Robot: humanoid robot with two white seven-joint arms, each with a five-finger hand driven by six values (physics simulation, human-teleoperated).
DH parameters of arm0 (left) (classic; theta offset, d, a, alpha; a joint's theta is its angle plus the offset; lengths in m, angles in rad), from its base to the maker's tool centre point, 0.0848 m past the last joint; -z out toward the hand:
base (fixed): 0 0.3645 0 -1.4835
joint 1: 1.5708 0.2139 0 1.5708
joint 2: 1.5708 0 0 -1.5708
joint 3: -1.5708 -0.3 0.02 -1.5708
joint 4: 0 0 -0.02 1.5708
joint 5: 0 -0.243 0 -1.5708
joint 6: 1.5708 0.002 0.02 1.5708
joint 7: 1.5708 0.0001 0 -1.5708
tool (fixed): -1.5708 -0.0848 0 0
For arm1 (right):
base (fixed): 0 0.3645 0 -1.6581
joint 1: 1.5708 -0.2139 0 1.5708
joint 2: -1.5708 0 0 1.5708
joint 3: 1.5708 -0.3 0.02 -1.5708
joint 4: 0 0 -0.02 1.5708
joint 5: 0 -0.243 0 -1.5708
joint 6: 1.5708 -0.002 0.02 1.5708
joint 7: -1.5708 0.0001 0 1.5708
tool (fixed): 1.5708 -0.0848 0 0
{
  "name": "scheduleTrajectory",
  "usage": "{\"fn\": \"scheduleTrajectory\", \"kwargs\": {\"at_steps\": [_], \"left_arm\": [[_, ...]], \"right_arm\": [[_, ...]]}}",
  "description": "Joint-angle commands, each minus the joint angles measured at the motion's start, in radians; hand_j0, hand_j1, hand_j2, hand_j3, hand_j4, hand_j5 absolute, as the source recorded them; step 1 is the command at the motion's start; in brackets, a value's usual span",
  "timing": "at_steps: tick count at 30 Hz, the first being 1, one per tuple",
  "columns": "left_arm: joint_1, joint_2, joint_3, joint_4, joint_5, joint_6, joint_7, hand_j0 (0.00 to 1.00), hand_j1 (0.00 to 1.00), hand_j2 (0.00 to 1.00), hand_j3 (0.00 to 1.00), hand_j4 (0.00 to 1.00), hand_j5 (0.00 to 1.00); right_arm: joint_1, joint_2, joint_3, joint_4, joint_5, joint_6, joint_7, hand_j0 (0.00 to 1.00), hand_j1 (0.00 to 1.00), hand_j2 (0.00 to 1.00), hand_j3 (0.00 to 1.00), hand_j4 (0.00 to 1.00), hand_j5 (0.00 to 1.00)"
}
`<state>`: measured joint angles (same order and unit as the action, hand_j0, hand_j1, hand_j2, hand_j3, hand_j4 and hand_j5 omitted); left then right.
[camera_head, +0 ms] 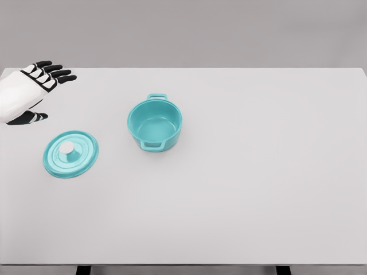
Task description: Cover the pot with left arm
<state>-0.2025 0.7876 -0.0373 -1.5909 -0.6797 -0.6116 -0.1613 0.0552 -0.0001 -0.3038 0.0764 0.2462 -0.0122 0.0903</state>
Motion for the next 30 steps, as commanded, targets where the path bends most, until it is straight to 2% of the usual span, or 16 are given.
{"fn": "scheduleTrajectory", "kwargs": {"at_steps": [1,8,12,13,15,16,17,18,20,23,26,29,30], "left_arm": [[0.0,0.001,-0.001,0.0,0.008,0.001,0.0,1.0,1.0,1.0,1.0,1.0,1.0],[-0.002,0.001,-0.007,-0.006,0.009,0.001,0.0,1.0,1.0,1.0,1.0,1.0,1.0],[0.009,0.007,-0.026,-0.035,0.091,0.001,-0.014,1.0,1.0,1.0,1.0,1.0,1.0],[0.018,0.01,-0.03,-0.04,0.114,0.001,-0.037,1.0,1.0,1.0,1.0,1.0,1.0],[0.066,0.054,-0.027,-0.096,0.248,0.001,-0.17,1.0,1.0,1.0,1.0,1.0,1.0],[0.077,0.07,-0.024,-0.098,0.307,0.001,-0.247,1.0,1.0,1.0,1.0,1.0,1.0],[0.071,0.085,-0.024,-0.095,0.353,0.001,-0.294,1.0,1.0,1.0,1.0,1.0,1.0],[0.071,0.136,-0.029,-0.09,0.371,0.001,-0.305,0.98,0.98,0.98,0.98,0.98,0.98],[0.078,0.217,-0.03,-0.067,0.397,0.001,-0.307,0.93,0.93,0.93,0.93,0.93,0.93],[0.072,0.265,-0.056,-0.046,0.417,0.001,-0.308,0.79,0.79,0.79,0.79,0.79,0.79],[0.061,0.268,-0.072,-0.044,0.416,0.001,-0.308,0.79,0.79,0.79,0.79,0.79,0.79],[0.012,0.268,-0.177,-0.034,0.416,0.001,-0.307,0.79,0.79,0.79,0.79,0.79,0.79],[0.005,0.266,-0.193,-0.031,0.416,0.001,-0.307,0.79,0.79,0.79,0.79,0.79,0.79]], "right_arm": [[0.0,0.0,0.0,0.0,0.001,0.0,0.0,1.0,1.0,1.0,1.0,1.0,1.0],[0.0,0.0,0.0,0.0,0.001,0.0,0.0,1.0,1.0,1.0,1.0,1.0,1.0],[0.0,0.0,0.0,0.0,-0.001,0.0,0.0,1.0,1.0,1.0,1.0,1.0,1.0],[0.0,0.0,0.0,0.0,0.001,0.0,0.0,1.0,1.0,1.0,1.0,1.0,1.0],[0.0,0.0,0.0,0.0,0.001,0.0,0.0,1.0,1.0,1.0,1.0,1.0,1.0],[0.0,0.0,0.0,0.0,0.001,0.0,0.0,1.0,1.0,1.0,1.0,1.0,1.0],[0.0,0.0,0.0,0.0,0.001,0.0,0.0,1.0,1.0,1.0,1.0,1.0,1.0],[0.0,0.0,0.0,0.0,0.001,0.0,0.0,1.0,1.0,1.0,1.0,1.0,1.0],[0.0,0.0,0.0,0.0,-0.001,0.0,0.0,1.0,1.0,1.0,1.0,1.0,1.0],[0.0,0.0,0.0,0.0,0.001,0.0,0.0,1.0,1.0,1.0,1.0,1.0,1.0],[0.0,0.0,0.0,0.0,0.001,0.0,0.0,1.0,1.0,1.0,1.0,1.0,1.0],[0.0,0.0,0.0,0.0,0.001,0.0,0.0,1.0,1.0,1.0,1.0,1.0,1.0],[0.0,0.0,0.0,0.0,0.001,0.0,0.0,1.0,1.0,1.0,1.0,1.0,1.0]]}}
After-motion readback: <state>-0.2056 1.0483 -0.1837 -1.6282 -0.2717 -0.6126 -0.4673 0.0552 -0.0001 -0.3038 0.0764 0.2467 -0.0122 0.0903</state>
